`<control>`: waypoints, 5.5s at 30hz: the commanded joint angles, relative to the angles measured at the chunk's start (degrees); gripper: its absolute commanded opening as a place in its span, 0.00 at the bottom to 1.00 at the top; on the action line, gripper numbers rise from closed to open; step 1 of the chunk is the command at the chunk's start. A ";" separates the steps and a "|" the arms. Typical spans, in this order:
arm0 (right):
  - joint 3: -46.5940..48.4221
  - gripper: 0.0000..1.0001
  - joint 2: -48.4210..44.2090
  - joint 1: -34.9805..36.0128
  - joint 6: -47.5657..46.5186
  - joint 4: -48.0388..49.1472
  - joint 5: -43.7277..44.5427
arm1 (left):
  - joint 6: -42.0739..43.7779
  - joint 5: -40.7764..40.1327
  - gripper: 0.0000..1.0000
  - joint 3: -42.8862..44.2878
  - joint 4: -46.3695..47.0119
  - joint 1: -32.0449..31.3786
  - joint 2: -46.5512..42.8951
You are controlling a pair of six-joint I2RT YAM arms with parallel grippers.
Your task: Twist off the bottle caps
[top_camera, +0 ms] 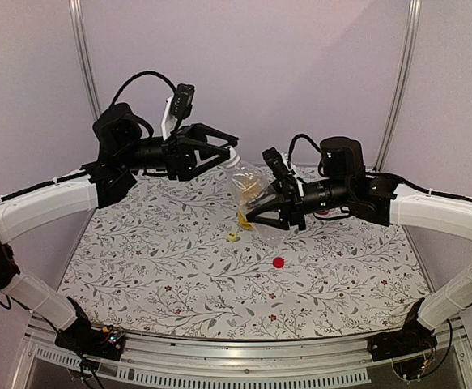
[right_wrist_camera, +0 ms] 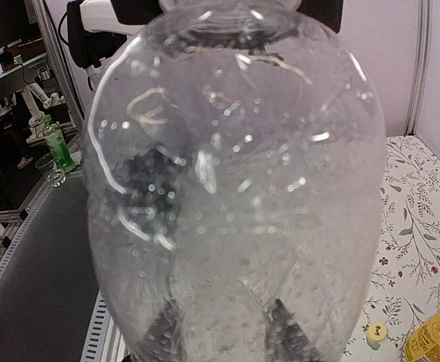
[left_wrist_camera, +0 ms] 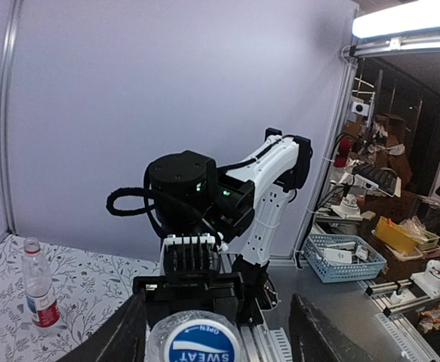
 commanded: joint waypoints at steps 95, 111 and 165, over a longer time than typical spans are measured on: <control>0.35 0.25 -1.07 0.67 -1.21 0.73 0.93 | 4.74 0.56 0.57 2.96 -1.59 -0.87 0.36; 0.39 0.25 -1.21 0.25 -0.88 0.57 3.28 | 2.85 0.01 0.34 3.03 -1.22 -0.97 1.24; -0.67 0.25 -3.87 -5.47 3.96 -3.52 23.50 | 16.04 -51.19 0.26 -35.04 12.30 -9.15 12.94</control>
